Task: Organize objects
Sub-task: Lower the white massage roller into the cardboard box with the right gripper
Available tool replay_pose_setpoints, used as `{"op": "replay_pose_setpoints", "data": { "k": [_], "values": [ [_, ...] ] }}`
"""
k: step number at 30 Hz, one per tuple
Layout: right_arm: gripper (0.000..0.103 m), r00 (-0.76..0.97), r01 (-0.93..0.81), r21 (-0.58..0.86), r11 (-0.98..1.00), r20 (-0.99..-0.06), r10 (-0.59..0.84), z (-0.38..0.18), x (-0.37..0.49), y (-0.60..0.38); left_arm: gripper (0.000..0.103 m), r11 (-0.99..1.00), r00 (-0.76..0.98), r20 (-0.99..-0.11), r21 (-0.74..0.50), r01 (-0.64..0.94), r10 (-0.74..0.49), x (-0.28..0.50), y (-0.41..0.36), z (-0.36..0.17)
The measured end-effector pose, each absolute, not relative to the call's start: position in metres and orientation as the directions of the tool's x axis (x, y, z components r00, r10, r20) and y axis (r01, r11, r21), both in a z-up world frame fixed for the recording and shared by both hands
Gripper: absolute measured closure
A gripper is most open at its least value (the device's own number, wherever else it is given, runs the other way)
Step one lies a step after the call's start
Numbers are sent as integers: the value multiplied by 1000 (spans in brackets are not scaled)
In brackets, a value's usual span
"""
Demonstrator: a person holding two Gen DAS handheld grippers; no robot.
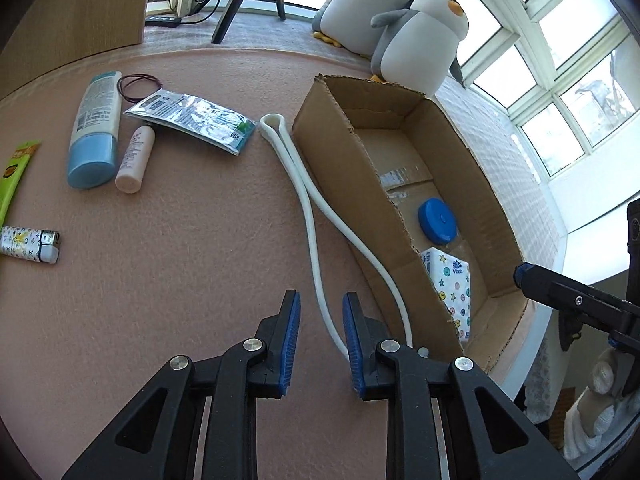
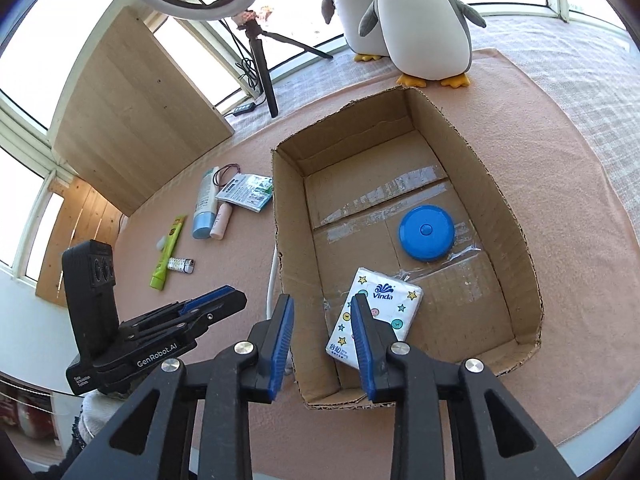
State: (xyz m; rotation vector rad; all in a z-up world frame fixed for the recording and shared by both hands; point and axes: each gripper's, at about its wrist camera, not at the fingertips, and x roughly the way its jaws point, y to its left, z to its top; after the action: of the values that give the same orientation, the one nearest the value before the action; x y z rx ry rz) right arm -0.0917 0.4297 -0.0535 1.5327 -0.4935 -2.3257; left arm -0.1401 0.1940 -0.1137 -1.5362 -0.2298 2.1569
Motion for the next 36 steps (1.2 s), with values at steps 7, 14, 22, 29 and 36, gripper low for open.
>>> {"op": "replay_pose_setpoints", "data": {
  "k": [7, 14, 22, 29, 36],
  "values": [
    [75, -397, 74, 439, -896, -811, -430, -46, -79, 426, 84, -878, -193, -875, -382, -287, 444, -146, 206, -141],
    [75, -396, 61, 448, -892, -809, -434, -48, -69, 422, 95, -893, -236, -881, -337, -298, 411, -133, 183, -134],
    [75, -353, 136, 474, -870, -797, -489, -49, -62, 381, 98, -906, -258, -878, -341, -251, 403, -109, 129, -124],
    [75, -227, 208, 487, -848, -819, -526, -78, -53, 315, 98, -907, -254, -876, -363, -213, 410, -83, 90, -126],
    [75, -110, 203, 488, -849, -850, -515, -120, -51, 281, 97, -903, -244, -872, -386, -188, 424, -77, 70, -131]
  ]
}}
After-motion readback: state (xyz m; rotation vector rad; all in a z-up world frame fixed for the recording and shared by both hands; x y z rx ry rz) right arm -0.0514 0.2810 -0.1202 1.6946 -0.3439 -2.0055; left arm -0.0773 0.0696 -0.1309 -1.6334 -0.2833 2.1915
